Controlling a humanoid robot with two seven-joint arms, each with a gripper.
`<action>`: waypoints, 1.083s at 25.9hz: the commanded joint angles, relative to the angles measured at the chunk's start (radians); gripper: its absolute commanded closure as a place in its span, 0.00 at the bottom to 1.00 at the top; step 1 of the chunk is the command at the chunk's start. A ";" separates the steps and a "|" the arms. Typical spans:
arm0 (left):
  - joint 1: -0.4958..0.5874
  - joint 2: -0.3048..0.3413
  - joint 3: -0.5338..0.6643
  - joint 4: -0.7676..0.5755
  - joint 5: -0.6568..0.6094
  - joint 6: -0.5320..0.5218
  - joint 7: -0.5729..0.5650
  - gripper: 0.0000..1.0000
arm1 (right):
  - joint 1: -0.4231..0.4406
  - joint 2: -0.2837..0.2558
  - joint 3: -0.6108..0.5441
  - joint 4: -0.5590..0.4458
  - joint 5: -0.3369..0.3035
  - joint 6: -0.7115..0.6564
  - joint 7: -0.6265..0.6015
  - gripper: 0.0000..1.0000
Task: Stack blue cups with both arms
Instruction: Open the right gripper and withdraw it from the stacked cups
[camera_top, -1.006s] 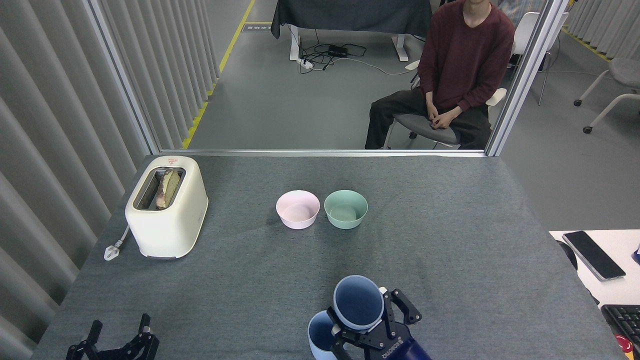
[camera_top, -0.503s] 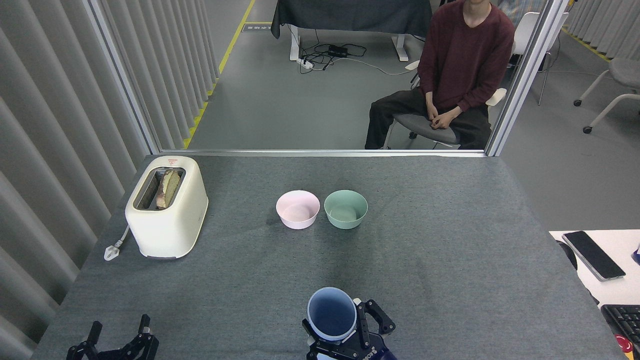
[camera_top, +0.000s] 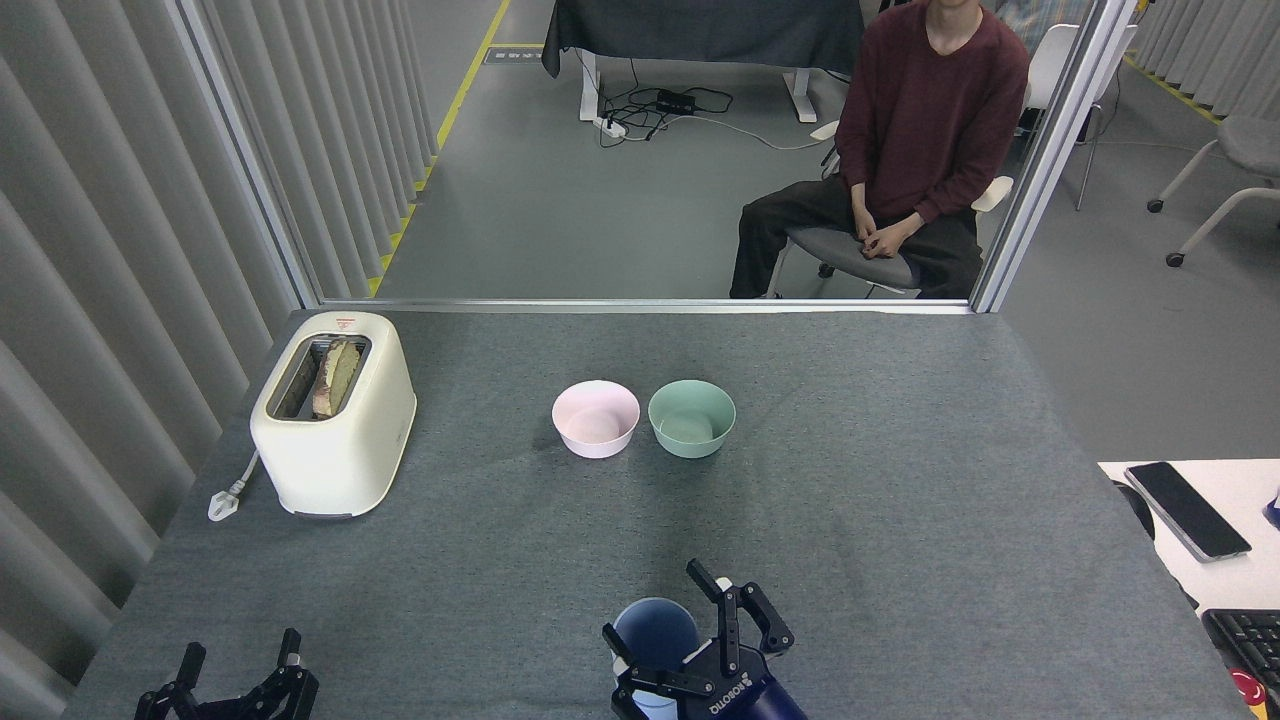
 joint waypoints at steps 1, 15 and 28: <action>-0.002 -0.002 0.000 0.000 0.000 0.000 0.000 0.01 | -0.005 0.003 -0.005 -0.027 -0.008 -0.013 -0.003 0.00; 0.016 -0.008 -0.008 -0.041 0.000 -0.017 0.000 0.01 | 0.139 -0.196 -0.514 -0.004 -0.327 -0.003 -0.103 0.00; 0.263 -0.011 -0.061 -0.317 -0.018 -0.091 0.006 0.01 | 0.346 -0.106 -0.588 0.042 -0.260 0.016 -0.267 0.00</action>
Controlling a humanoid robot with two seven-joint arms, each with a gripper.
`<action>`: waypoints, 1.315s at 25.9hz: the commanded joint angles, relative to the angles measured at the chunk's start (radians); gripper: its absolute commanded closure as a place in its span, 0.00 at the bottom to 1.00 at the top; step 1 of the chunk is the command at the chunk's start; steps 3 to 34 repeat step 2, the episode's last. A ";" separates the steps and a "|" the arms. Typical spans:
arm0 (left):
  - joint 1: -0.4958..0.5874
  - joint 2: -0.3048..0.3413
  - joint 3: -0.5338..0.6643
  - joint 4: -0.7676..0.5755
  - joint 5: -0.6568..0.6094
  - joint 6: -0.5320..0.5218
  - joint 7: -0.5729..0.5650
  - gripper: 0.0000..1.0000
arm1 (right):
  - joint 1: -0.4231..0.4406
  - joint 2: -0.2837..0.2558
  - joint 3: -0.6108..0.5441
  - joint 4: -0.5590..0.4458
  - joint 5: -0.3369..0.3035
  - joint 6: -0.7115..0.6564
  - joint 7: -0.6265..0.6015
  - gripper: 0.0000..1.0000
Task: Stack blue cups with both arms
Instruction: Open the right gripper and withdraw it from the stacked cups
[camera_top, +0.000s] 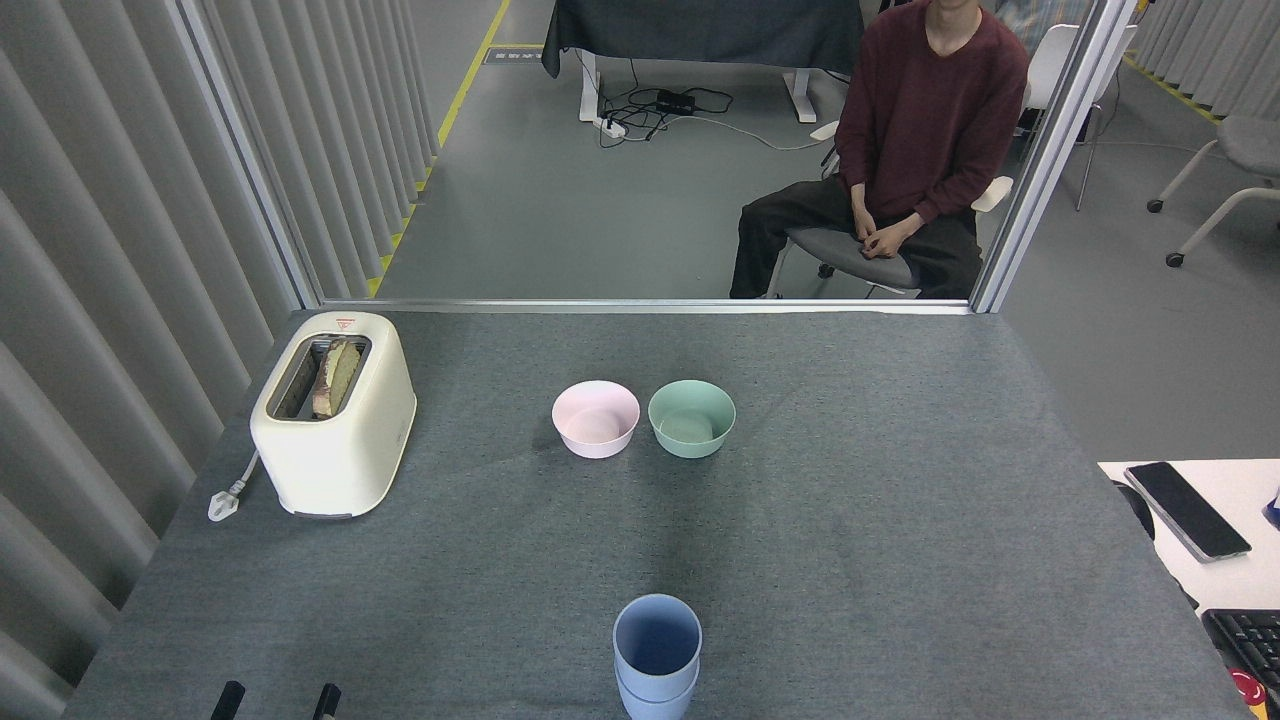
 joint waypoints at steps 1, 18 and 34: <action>0.041 -0.004 -0.013 -0.045 -0.017 -0.002 0.007 0.01 | 0.020 0.014 0.005 0.011 0.011 0.023 -0.055 0.00; 0.041 -0.004 -0.016 -0.045 -0.022 -0.002 0.009 0.01 | 0.020 0.014 0.007 0.011 0.011 0.041 -0.058 0.00; 0.041 -0.004 -0.016 -0.045 -0.022 -0.002 0.009 0.01 | 0.020 0.014 0.007 0.011 0.011 0.041 -0.058 0.00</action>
